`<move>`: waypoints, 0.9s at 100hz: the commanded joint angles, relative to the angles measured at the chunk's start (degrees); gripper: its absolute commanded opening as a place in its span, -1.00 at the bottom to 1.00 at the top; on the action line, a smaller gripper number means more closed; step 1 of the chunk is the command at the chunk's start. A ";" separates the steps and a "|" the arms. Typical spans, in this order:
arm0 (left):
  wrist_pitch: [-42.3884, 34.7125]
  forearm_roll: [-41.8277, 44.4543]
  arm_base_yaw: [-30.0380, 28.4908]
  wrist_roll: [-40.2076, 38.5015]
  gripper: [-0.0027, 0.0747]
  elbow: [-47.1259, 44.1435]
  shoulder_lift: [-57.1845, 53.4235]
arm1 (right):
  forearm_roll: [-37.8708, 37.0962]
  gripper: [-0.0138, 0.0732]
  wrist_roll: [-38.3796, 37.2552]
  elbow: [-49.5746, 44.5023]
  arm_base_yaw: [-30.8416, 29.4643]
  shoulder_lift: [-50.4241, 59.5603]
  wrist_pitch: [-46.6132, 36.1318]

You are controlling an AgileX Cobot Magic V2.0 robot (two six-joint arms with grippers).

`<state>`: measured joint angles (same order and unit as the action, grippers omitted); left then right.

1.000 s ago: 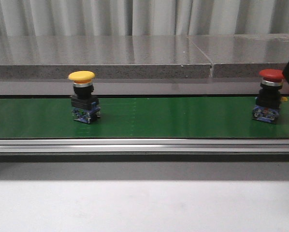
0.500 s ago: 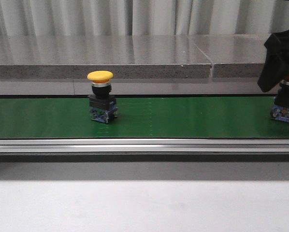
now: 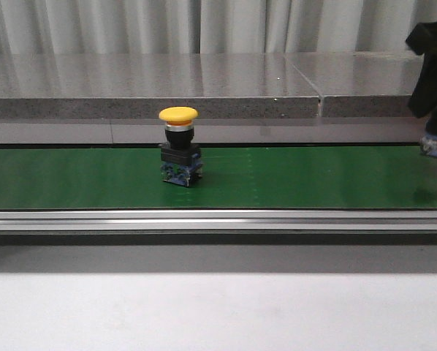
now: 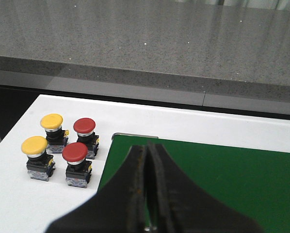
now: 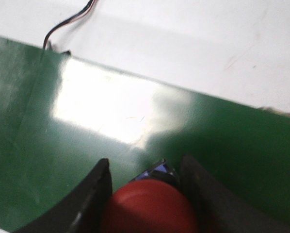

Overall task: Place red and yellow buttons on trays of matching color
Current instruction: 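Lower the right gripper onto the red button and grasp, then carry the red button into the red tray and open the right gripper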

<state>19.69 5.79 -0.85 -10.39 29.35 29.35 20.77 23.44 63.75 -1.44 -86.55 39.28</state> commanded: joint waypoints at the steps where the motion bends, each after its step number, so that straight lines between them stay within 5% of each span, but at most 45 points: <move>1: -4.90 -0.18 -0.06 -0.19 -0.98 1.56 0.16 | 0.87 -0.27 0.51 5.12 -3.35 1.72 -1.61; 35: -4.90 -0.18 -0.06 -0.19 -0.98 1.56 0.16 | 0.92 -0.27 -0.10 21.53 -17.15 -9.02 -1.80; 90: -4.90 -0.18 -0.06 -0.19 -0.98 1.56 0.26 | 0.86 -0.27 -0.16 41.15 -20.40 -31.79 -1.60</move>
<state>19.69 5.79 -0.85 -10.39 29.35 29.35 20.77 23.09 101.56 -21.37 -119.61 39.74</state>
